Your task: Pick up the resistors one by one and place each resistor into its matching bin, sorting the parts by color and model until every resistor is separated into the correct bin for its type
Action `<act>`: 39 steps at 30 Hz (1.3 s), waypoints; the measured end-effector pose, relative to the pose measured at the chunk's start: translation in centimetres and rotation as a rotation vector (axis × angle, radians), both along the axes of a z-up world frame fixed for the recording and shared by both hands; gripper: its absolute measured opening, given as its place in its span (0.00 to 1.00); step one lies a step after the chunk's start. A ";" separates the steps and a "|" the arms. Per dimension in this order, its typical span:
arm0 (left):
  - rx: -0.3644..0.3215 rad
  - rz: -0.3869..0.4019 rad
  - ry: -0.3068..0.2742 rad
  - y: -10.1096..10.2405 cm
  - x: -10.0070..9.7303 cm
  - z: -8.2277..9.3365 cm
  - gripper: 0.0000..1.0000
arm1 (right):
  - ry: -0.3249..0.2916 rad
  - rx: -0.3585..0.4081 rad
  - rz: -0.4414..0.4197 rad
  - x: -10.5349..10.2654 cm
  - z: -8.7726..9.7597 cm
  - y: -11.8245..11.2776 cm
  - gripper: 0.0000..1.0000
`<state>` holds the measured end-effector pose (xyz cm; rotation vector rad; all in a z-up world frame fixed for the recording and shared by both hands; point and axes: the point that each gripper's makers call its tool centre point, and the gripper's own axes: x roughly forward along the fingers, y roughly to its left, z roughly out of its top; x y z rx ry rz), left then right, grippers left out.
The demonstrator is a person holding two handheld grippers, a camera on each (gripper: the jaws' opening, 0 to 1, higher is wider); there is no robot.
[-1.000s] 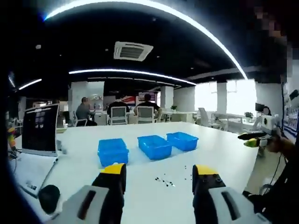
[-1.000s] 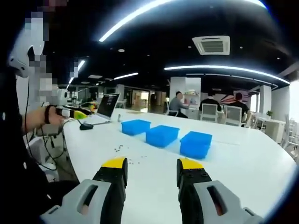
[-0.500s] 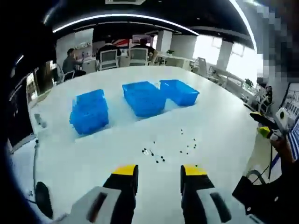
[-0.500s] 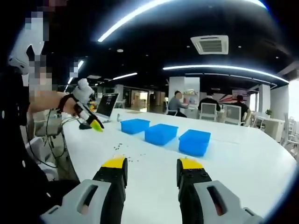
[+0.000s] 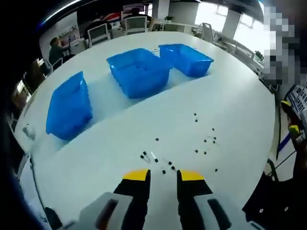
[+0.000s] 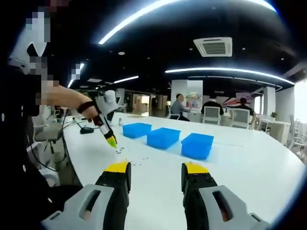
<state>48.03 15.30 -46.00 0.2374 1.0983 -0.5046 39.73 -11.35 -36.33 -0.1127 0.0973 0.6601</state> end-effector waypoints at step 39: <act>-0.006 -0.073 0.027 0.6 0.1 -2.1 0.06 | 0.008 0.012 -0.024 0.4 -0.3 -0.2 0.43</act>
